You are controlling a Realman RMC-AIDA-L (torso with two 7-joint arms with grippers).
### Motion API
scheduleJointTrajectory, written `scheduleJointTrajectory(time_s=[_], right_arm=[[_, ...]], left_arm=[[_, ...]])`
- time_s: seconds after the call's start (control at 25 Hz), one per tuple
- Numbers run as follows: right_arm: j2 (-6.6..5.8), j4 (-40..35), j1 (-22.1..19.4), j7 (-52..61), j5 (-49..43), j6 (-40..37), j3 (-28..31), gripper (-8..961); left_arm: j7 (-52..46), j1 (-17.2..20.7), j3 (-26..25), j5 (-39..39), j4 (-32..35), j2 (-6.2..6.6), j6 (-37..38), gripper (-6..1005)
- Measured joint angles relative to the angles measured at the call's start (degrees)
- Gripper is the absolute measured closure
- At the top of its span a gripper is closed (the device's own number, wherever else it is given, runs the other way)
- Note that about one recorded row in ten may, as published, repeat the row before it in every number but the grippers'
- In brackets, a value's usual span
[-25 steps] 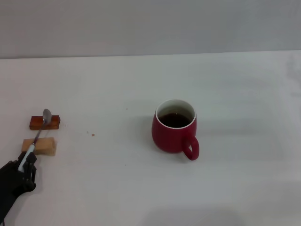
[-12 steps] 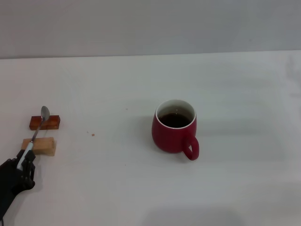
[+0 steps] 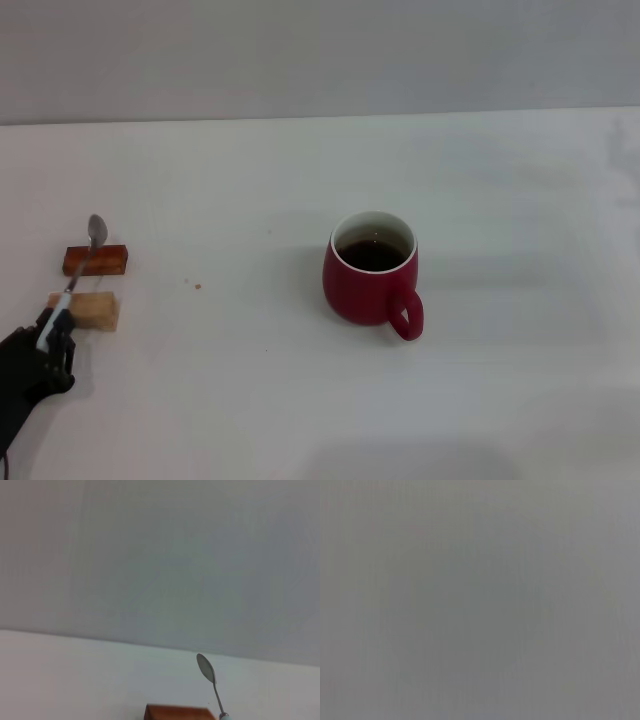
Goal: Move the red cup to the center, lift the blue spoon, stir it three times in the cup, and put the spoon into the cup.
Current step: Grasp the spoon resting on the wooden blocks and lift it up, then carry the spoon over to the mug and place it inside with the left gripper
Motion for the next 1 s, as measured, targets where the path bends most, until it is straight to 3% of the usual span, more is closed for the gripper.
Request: scheduleJointTrajectory(time_s=[0.24,0.64,0.8,0.88,1.0], right_arm=[[0.00,0.60,-0.04,0.00,0.00,-0.22,-0.13,562],[0.25,1.59,-1.00,0.35,-0.06,-0.93,-0.44,563],[0.23,1.89,-2.67,0.69,-0.44,-1.57,-0.83,563],[0.21,1.96,-3.62,1.16,-0.46,-2.20,-0.82,563],[0.20,2.10,-4.39,1.46,-0.49,-2.61,-0.79,563]], left_arm=[[-5.22,-0.51,0.24,0.07,3.26,0.09,1.49,854],[-17.56,-3.94,3.98,0.19,16.08,0.91,-1.23,854],[-26.00,-4.54,9.71,0.19,24.27,2.28,-6.61,854],[-31.66,-5.38,14.23,0.76,29.00,3.98,-9.90,854],[-36.45,-6.31,14.84,4.21,31.30,4.96,-11.19,855]])
